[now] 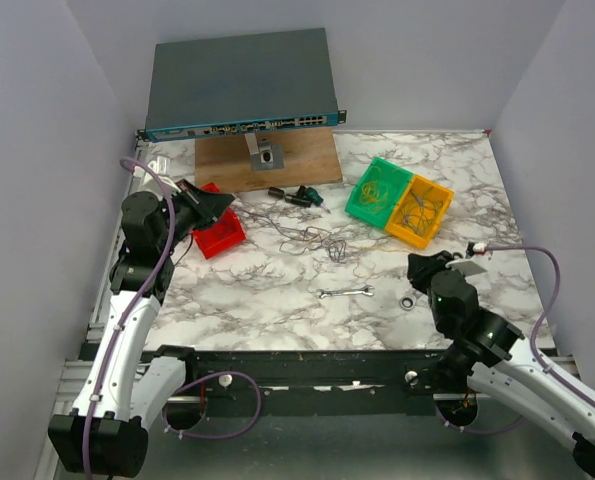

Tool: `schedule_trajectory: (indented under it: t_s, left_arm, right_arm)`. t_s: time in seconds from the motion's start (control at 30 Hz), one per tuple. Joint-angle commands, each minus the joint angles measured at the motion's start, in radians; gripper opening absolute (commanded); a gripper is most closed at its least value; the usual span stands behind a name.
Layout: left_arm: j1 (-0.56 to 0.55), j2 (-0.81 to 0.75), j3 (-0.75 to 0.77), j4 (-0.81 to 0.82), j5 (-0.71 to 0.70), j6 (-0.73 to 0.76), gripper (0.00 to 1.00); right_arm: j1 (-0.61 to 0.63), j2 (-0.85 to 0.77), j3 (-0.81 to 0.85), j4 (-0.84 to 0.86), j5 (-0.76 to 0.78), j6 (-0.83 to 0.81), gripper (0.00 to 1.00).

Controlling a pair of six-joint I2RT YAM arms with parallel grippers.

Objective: Untangle the cables

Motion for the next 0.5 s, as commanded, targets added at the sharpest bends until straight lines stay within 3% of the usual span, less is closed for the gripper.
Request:
schedule_trajectory:
  t_s: [0.0,0.1,0.27,0.47]
  left_arm:
    - [-0.026,0.018,0.04,0.107,0.225,0.011,0.0]
    - [-0.13,0.049,0.077,0.135,0.265,0.054,0.0]
    - [-0.296,0.082,0.174,0.065,0.244,0.165,0.0]
    - [-0.354,0.106,0.252,0.024,0.26,0.2,0.0]
  right_arm:
    - [-0.005,0.033,-0.014,0.163,-0.186,-0.256,0.42]
    - [-0.005,0.09,-0.03,0.294,-0.397,-0.359,0.67]
    - [-0.003,0.188,-0.041,0.512,-0.705,-0.492,0.73]
    - [-0.003,0.306,-0.001,0.689,-0.972,-0.564,0.75]
